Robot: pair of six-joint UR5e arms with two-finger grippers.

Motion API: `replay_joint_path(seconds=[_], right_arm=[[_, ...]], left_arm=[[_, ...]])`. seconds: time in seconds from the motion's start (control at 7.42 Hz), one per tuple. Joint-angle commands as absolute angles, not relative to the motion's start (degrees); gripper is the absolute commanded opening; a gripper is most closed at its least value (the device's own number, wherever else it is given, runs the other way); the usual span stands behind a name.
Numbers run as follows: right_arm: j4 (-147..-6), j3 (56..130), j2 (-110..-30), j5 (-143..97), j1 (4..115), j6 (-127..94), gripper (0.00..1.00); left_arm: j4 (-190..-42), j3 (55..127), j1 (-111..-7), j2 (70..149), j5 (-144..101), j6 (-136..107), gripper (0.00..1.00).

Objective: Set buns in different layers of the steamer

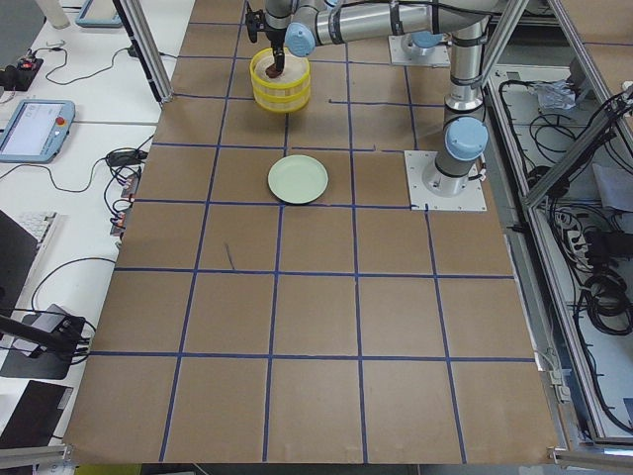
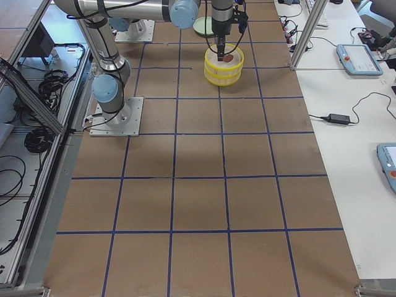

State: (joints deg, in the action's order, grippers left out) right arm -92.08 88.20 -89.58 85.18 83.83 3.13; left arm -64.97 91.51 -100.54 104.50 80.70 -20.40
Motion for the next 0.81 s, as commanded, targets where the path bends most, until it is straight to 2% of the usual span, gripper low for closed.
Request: replay_joint_path(seconds=[0.0,0.4,0.54,0.67], right_arm=[[-92.7,87.1,-87.9,85.9,88.6,-1.3,1.0],[-92.2,85.4,-86.3,86.7,91.1,-2.1,1.0],[-91.8,85.4,-86.3,86.8,91.1,-2.1,1.0],[-91.8,85.3,-86.2,86.8,91.3,-2.0,1.0]], left_arm=[[-78.2,90.7,-92.9,95.7,83.6,-6.6,1.0],[-92.0,88.4,-91.2,89.7,88.8,-2.0,1.0],[-95.2,85.0,-90.4,90.0,88.5,-1.9,1.0],[-97.9,84.7,-90.8,90.6,88.3,-2.1,1.0]])
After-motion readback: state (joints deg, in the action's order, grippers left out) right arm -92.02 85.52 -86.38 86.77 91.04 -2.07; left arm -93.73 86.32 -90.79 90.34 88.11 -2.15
